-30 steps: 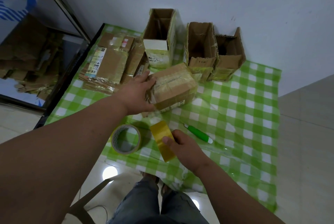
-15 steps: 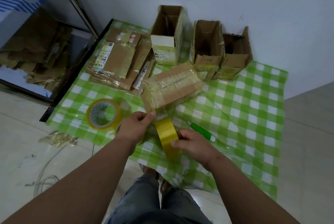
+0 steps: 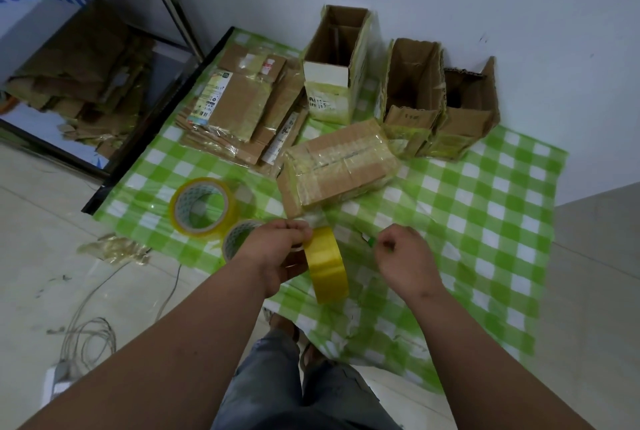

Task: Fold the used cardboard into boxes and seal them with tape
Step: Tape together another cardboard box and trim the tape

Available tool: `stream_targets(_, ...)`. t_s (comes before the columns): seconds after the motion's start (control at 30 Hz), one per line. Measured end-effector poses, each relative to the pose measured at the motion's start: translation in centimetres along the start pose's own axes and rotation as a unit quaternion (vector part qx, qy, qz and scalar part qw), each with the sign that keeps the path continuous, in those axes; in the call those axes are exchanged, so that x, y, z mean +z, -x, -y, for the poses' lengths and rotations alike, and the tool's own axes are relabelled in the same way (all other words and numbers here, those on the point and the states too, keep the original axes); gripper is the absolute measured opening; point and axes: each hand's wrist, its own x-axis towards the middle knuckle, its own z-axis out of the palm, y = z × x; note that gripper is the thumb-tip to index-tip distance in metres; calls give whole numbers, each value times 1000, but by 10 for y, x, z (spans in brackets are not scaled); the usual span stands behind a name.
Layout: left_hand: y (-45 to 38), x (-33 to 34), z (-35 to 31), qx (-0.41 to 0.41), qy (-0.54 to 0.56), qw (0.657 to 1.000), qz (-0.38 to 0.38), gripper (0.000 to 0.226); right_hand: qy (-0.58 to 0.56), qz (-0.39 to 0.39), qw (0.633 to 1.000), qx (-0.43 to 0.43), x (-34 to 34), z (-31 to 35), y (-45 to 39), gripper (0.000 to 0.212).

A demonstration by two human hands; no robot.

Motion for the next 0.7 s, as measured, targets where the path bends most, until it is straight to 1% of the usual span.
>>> stream_targets(0.03,1,0,0,-5,16,1000,6,8,63,-22,998,-2,1,-5,-3,24)
stream_targets(0.07,3,1,1,-9,29,999,13,9,114,-23,993,2,3,-10,-6,30)
stream_targets(0.13,4,1,2,-16,51,998,21,11,182,13,983,6,6,-15,-9,36)
stream_targets(0.2,5,2,3,-18,74,997,21,12,232,33,972,-6,12,-18,-11,34)
stream_targets(0.27,6,2,4,-18,90,996,20,12,263,23,964,-20,17,-19,-12,28)
stream_targets(0.4,8,2,7,-11,106,994,23,9,278,17,960,-41,14,-16,-15,22)
stream_targets(0.47,9,3,8,-5,110,994,22,8,252,21,967,-34,10,-15,-16,23)
stream_targets(0.53,9,3,9,0,111,994,21,7,191,11,981,-17,2,-11,-16,23)
stream_targets(0.6,10,4,10,6,115,993,20,6,97,0,995,-13,-7,-4,-16,16)
stream_targets(0.7,11,4,11,9,130,991,18,8,-37,36,997,-51,-17,13,-14,12)
